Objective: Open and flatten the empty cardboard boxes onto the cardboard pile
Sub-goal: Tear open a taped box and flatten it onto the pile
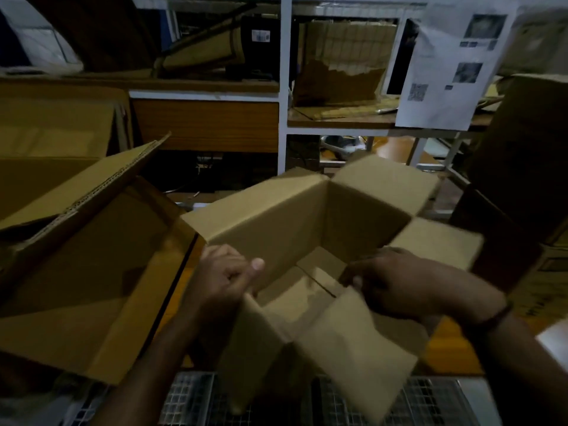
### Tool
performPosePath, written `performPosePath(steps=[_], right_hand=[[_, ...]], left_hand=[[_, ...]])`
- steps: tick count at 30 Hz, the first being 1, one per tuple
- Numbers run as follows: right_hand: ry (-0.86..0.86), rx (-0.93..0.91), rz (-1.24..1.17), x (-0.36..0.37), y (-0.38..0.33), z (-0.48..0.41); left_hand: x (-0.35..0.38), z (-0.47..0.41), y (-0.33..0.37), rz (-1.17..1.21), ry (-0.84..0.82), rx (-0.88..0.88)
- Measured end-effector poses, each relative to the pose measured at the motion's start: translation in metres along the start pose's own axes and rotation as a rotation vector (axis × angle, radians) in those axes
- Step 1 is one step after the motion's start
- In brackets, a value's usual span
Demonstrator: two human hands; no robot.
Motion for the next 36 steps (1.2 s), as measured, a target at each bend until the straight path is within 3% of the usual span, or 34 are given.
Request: performPosePath(steps=[2, 4, 7, 9, 11, 14, 17, 22, 28, 32, 36], right_hand=[[-0.174, 0.004, -0.218, 0.012, 0.013, 0.007], [-0.17, 0.013, -0.256, 0.02, 0.02, 0.006], [0.063, -0.012, -0.107, 0.02, 0.008, -0.004], [0.232, 0.012, -0.062, 0.018, -0.004, -0.007], [0.398, 0.065, 0.002, 0.016, -0.015, -0.011], [0.618, 0.099, 0.04, 0.017, -0.031, -0.026], [0.724, 0.12, 0.07, 0.019, -0.032, -0.045], [0.839, 0.101, 0.121, 0.017, -0.025, -0.062], [0.757, 0.034, 0.139, 0.014, -0.016, -0.068], [0.665, 0.154, 0.094, 0.012, 0.022, -0.048], [0.424, 0.165, 0.051, 0.019, 0.031, -0.037]], left_hand=[[-0.023, -0.009, -0.027, 0.082, 0.046, -0.043], [-0.042, -0.025, -0.043, 0.039, 0.054, -0.063], [-0.053, -0.049, -0.045, -0.11, 0.042, -0.106], [-0.049, -0.05, -0.034, -0.002, 0.011, -0.178], [-0.029, -0.04, -0.011, 0.026, -0.119, -0.212], [0.018, -0.022, 0.016, -0.193, -0.311, -0.12], [0.035, -0.019, 0.023, -0.335, -0.237, 0.014], [0.032, -0.024, 0.018, -0.254, -0.079, 0.038], [0.033, -0.029, 0.016, -0.237, -0.076, 0.006], [0.034, -0.028, 0.014, -0.192, -0.101, 0.018], [0.032, -0.033, -0.002, -0.125, -0.14, -0.032]])
Point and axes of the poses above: each hand's wrist, its own z-axis away from the middle knuckle, its own x-axis out of the palm, y = z × x, the point moved 10 cm from there along -z, towards the middle knuckle, and after that the axes turned 4 degrees about z, right-handed, at the moved point
